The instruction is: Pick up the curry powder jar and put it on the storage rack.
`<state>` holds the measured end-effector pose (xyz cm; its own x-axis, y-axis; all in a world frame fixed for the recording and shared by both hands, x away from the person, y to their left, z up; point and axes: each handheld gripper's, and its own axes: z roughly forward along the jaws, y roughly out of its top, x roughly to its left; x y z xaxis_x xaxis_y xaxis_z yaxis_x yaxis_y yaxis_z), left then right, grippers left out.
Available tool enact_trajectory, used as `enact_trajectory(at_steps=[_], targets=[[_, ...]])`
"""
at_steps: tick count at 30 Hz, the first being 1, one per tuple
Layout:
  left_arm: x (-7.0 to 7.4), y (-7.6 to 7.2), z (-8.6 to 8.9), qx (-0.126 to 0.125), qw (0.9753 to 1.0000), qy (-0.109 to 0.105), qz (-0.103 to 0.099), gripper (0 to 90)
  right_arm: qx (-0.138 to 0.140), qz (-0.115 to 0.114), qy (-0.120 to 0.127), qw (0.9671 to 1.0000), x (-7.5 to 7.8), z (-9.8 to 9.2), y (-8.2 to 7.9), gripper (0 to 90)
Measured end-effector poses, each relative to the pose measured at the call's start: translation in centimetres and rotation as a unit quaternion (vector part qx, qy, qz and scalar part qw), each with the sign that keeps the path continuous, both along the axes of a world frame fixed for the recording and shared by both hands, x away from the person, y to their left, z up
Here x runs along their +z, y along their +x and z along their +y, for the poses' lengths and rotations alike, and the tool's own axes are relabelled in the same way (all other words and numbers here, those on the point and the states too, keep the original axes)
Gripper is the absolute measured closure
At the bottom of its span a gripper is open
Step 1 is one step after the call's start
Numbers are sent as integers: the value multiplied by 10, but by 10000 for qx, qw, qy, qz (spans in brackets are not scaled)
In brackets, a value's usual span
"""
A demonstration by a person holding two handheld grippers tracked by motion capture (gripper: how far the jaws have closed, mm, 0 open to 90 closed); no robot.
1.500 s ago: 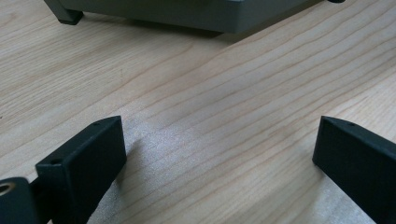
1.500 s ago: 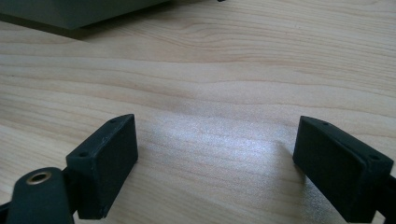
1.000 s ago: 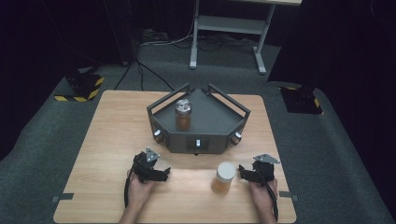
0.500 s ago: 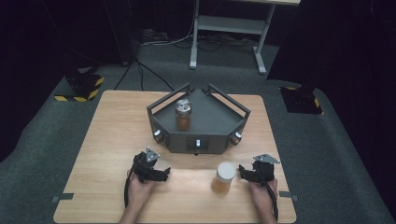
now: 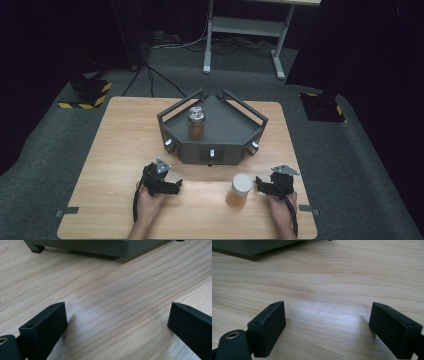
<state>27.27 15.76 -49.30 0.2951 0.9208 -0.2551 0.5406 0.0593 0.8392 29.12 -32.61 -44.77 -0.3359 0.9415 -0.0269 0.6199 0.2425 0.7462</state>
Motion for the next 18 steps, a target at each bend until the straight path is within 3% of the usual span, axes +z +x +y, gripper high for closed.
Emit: enact_trajectory(at_steps=[8, 13, 18], targets=[[0, 1, 0, -3, 10000, 2, 8, 25, -15, 13, -2, 10000, 0, 0, 0, 127], [0, 1, 0, -7, 10000, 3, 10, 25, -130, 84, -30, 9999, 1, 3, 3, 53], [1, 1, 0, -20, 10000, 10, 14, 25, -200, 117, -44, 9997, 2, 4, 4, 37]])
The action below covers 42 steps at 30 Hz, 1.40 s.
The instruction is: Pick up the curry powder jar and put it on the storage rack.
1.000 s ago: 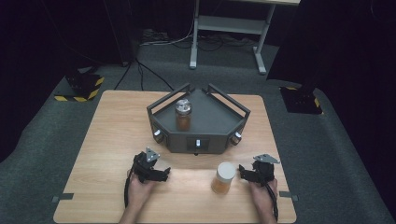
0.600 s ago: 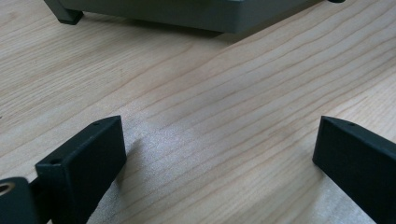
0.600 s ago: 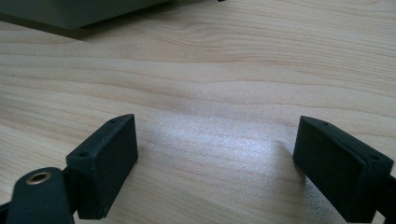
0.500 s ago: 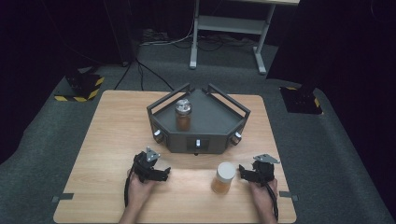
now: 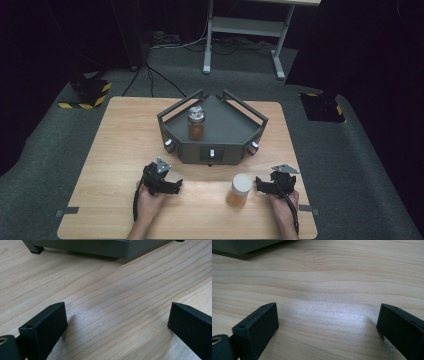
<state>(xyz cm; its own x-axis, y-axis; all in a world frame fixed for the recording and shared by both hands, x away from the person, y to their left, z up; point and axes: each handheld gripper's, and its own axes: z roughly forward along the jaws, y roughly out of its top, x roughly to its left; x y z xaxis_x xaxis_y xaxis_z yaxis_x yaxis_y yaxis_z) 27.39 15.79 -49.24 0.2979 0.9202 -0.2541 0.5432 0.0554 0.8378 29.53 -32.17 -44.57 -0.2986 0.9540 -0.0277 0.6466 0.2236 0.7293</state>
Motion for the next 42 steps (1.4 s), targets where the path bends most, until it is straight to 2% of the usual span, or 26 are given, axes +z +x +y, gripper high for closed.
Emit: enact_trajectory(at_steps=[9, 17, 26, 42], targets=[[0, 0, 0, 2, 10000, -1, -1, 25, 84, 12, -2, 10000, 0, -4, -2, 26], [0, 0, 0, 0, 10000, 1, -1, 25, 199, -97, 27, 9998, 3, -9, -13, 27], [0, 0, 0, 1, 10000, 1, -1, 25, 316, -69, 113, 9994, 8, -14, -19, 29], [0, 0, 0, 2, 10000, 0, -1, 25, 787, -61, 218, 9966, 10, -24, -49, 36]])
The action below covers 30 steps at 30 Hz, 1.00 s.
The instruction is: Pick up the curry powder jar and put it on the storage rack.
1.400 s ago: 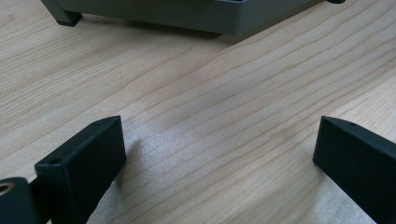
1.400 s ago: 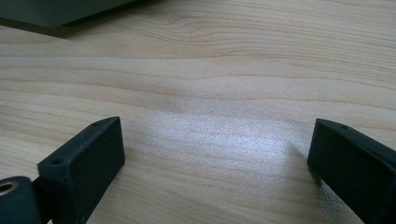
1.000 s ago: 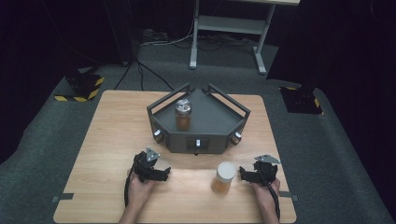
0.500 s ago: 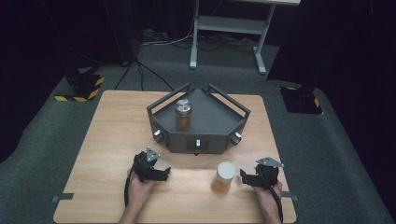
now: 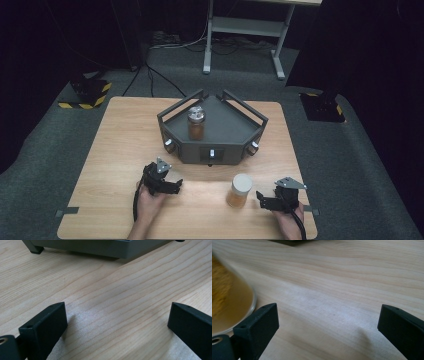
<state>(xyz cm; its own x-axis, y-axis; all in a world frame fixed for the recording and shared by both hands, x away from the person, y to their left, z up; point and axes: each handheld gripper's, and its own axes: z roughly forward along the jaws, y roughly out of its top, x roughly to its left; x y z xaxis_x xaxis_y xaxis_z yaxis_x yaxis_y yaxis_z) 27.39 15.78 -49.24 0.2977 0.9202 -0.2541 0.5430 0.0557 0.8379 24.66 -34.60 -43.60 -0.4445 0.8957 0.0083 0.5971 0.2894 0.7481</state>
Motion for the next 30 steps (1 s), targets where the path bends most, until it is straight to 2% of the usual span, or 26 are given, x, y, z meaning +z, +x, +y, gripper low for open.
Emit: enact_trajectory(at_steps=[13, 21, 30], targets=[[0, 0, 0, 0, 10000, -1, -1, 25, 525, -27, 49, 9986, 1, 0, -21, 41], [0, 0, 0, -1, 10000, -1, 0, 25, 1031, 50, 107, 9946, 2, 5, -20, 46], [0, 0, 0, -3, 10000, 1, 0, 25, 1255, -46, 191, 9919, 5, 11, -21, 43]])
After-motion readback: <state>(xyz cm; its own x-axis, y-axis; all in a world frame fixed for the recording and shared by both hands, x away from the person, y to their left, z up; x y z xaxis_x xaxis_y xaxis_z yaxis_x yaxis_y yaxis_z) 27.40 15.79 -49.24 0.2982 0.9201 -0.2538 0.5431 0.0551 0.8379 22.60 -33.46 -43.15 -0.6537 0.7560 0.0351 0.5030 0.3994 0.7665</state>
